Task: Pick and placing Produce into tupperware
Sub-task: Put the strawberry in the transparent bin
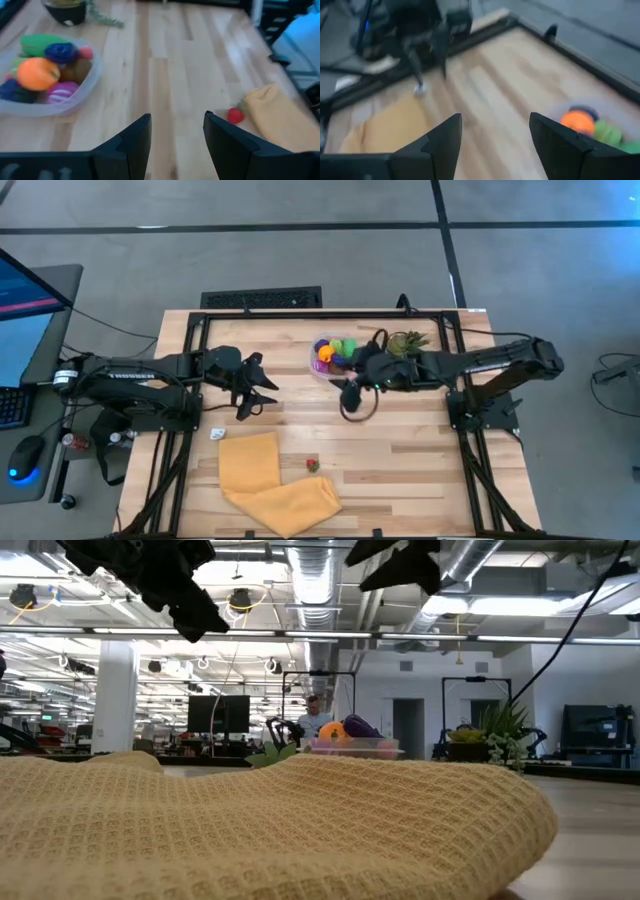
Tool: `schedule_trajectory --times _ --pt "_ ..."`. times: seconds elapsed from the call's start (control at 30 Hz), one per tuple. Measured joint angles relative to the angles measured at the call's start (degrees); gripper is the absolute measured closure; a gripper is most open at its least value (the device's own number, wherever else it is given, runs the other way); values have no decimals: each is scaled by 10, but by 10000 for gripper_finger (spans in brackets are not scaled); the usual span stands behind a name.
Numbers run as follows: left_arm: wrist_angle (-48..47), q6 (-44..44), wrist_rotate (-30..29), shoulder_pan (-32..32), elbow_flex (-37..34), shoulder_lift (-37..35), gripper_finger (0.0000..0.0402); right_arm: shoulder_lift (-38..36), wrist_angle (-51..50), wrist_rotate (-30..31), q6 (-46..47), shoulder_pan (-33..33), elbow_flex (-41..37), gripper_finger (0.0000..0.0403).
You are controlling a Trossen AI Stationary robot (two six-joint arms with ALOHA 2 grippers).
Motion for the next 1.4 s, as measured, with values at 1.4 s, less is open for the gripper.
schedule_trajectory --times 1.4 --pt "208 -34 -8 -168 86 304 233 -545 -14 -1 -84 187 -345 147"
